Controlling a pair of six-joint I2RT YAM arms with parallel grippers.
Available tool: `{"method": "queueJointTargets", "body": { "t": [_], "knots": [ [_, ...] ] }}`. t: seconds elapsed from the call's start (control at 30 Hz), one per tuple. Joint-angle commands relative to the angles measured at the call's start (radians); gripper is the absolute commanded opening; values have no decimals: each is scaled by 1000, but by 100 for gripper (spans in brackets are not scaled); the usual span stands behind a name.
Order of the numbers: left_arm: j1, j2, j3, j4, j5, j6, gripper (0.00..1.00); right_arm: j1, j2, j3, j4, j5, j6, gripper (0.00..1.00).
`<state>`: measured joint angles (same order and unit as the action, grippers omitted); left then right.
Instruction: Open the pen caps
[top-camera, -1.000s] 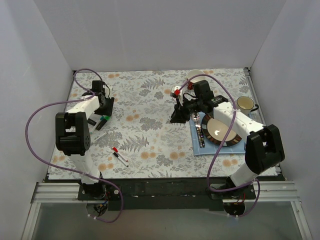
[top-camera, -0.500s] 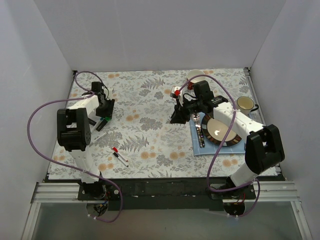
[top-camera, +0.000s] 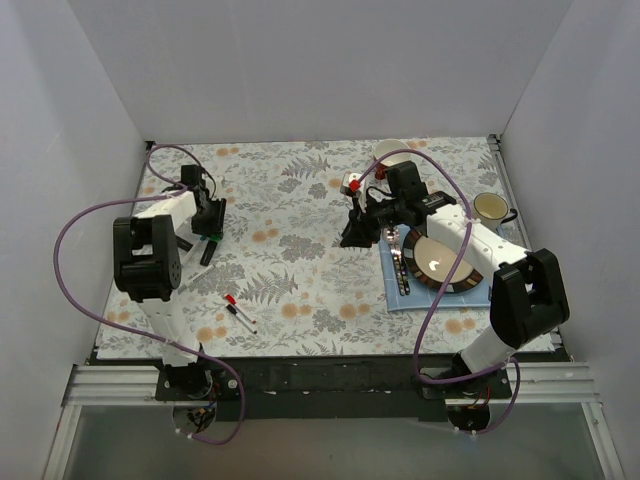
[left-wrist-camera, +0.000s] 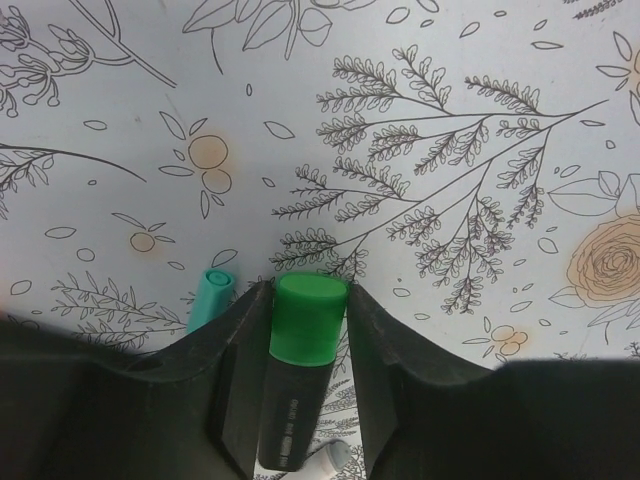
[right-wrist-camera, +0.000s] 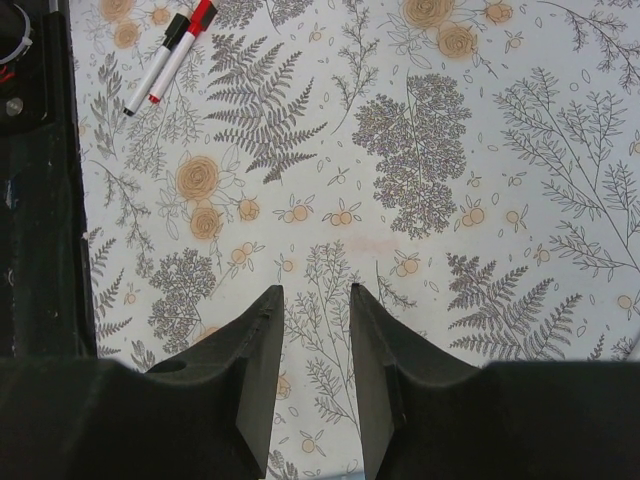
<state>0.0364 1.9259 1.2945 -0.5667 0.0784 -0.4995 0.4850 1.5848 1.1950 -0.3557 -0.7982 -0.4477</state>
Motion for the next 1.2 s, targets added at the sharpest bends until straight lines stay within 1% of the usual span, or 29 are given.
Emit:
{"method": "queueJointTargets", "body": {
  "t": [0.0, 0.07, 0.1, 0.2, 0.3, 0.33, 0.37, 0.4, 0.47, 0.5, 0.53, 0.6, 0.63, 0.67, 0.7, 0.73, 0.77, 0.8, 0.83, 0.87, 0.93, 0.97, 1.0, 1.03, 1.07, 1.1, 1.17],
  "knots": [
    [-3, -38, -41, 2, 9, -59, 30, 3, -13, 0, 26, -38, 3, 41],
    [-4, -41, -55, 4, 11, -106, 26, 3, -11, -2, 26, -45, 4, 41],
    [-10, -50, -63, 7, 21, -125, 19, 3, -11, 0, 26, -45, 4, 41],
    [-16, -91, -124, 45, 50, -191, 13, 4, -11, -3, 30, -62, 9, 41],
    [-16, -143, -194, 125, 90, -266, 10, 7, -5, -11, 35, -70, 15, 41],
    [-18, -181, -205, 166, 116, -292, 7, 9, -3, -12, 40, -73, 17, 41],
    [-18, -200, -216, 185, 132, -313, 6, 15, 4, -14, 41, -76, 17, 41],
    [-18, -215, -233, 206, 158, -364, 4, 18, 7, -14, 40, -79, 17, 41],
    [-18, -268, -267, 299, 245, -414, 3, 27, 20, -17, 41, -84, 17, 41],
    [-18, -284, -305, 336, 271, -475, 3, 30, 24, -20, 44, -90, 17, 41],
    [-18, -300, -328, 411, 326, -506, 2, 33, 27, -23, 50, -93, 17, 41],
    [-20, -344, -389, 517, 385, -591, 1, 43, 40, -29, 57, -102, 20, 43],
    [-21, -358, -456, 653, 421, -690, 1, 46, 44, -34, 61, -104, 24, 45],
    [-23, -389, -510, 745, 485, -756, 0, 53, 50, -38, 79, -107, 30, 47],
    [-23, -398, -562, 855, 521, -827, 0, 56, 56, -54, 93, -113, 47, 52],
    [-59, -400, -651, 1059, 540, -969, 0, 64, 58, -63, 107, -114, 59, 55],
    [-99, -397, -678, 1133, 550, -1019, 0, 69, 69, -72, 145, -118, 70, 57],
    [-127, -381, -696, 1190, 544, -1060, 0, 72, 72, -92, 165, -121, 102, 61],
    [-157, -375, -715, 1284, 531, -1089, 0, 78, 76, -100, 184, -118, 121, 63],
    [-217, -370, -742, 1324, 480, -1144, 0, 78, 86, -110, 210, -116, 147, 63],
    [-280, -363, -776, 1433, 410, -1191, 0, 82, 89, -139, 280, -93, 219, 67],
    [-340, -358, -794, 1456, 378, -1227, 0, 83, 90, -147, 305, -81, 242, 69],
    [-371, -351, -802, 1476, 303, -1243, 0, 84, 93, -156, 345, -52, 262, 76],
    [-398, -346, -807, 1511, 273, -1258, 0, 87, 95, -167, 347, -39, 295, 77],
    [-452, -343, -816, 1524, 243, -1284, 0, 87, 102, -170, 372, -33, 299, 77],
    [-478, -337, -820, 1538, 172, -1297, 0, 89, 106, -173, 380, -15, 305, 78],
    [-545, -324, -827, 1570, 106, -1314, 0, 93, 118, -181, 403, 13, 331, 78]
  ]
}}
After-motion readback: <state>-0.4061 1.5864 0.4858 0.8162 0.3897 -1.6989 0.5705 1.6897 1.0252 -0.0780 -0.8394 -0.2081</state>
